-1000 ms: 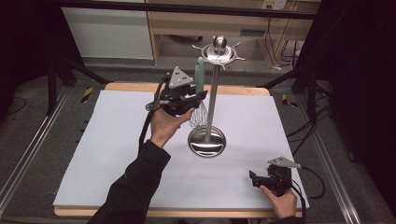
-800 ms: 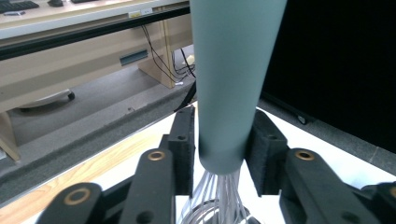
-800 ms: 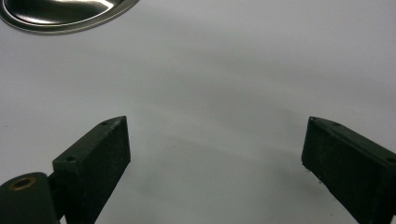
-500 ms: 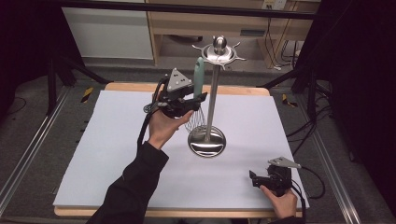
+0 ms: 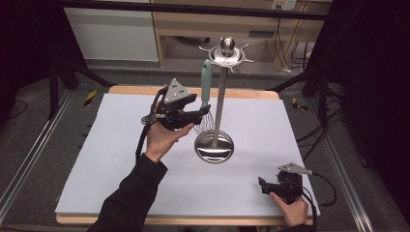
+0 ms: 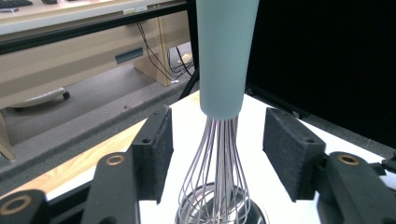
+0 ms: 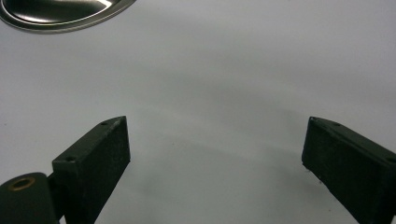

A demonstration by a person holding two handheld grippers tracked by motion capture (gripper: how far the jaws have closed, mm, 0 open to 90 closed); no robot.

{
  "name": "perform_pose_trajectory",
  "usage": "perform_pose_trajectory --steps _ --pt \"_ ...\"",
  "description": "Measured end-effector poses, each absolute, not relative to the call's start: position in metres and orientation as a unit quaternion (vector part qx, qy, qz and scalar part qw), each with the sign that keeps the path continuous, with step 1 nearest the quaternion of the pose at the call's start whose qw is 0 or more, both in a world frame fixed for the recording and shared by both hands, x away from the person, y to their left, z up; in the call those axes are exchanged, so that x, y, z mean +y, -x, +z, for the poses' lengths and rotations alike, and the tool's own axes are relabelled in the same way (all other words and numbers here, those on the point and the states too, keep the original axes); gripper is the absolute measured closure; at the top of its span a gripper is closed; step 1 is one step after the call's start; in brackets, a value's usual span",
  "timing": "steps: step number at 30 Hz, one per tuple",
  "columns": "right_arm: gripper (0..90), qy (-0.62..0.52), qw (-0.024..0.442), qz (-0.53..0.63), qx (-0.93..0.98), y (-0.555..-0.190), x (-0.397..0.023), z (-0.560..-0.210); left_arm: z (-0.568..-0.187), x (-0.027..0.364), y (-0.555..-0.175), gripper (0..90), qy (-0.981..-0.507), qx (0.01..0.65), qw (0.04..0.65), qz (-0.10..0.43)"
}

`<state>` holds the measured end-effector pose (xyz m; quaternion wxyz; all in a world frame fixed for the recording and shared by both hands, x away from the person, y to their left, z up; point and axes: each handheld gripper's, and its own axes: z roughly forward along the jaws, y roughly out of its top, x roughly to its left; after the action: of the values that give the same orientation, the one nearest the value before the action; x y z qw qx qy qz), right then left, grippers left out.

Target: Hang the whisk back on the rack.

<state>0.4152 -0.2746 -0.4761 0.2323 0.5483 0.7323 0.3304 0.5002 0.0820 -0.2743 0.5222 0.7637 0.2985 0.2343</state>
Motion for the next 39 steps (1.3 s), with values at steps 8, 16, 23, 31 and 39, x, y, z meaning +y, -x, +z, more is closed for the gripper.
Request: perform_pose_trajectory --steps 8,16,23,31,39 --pt "7.9 -0.551 0.230 0.332 0.730 -0.414 -0.276 -0.477 -0.293 0.094 -0.491 38.3 -0.768 0.299 0.518 0.230" --pt "7.8 -0.553 0.230 0.330 0.730 -0.413 -0.276 -0.477 -0.324 0.109 -0.486 36.8 -0.775 0.313 0.502 0.223" --pt "7.7 -0.555 0.229 0.329 0.729 -0.413 -0.278 -0.478 -0.351 0.125 -0.483 36.3 -0.780 0.331 0.486 0.212" --pt "7.4 -0.559 0.227 0.326 0.728 -0.414 -0.279 -0.479 -0.383 0.147 -0.478 35.7 -0.785 0.354 0.464 0.205" --pt "7.0 -0.565 0.228 0.317 0.727 -0.415 -0.282 -0.481 -0.417 0.177 -0.473 36.5 -0.784 0.384 0.441 0.208"
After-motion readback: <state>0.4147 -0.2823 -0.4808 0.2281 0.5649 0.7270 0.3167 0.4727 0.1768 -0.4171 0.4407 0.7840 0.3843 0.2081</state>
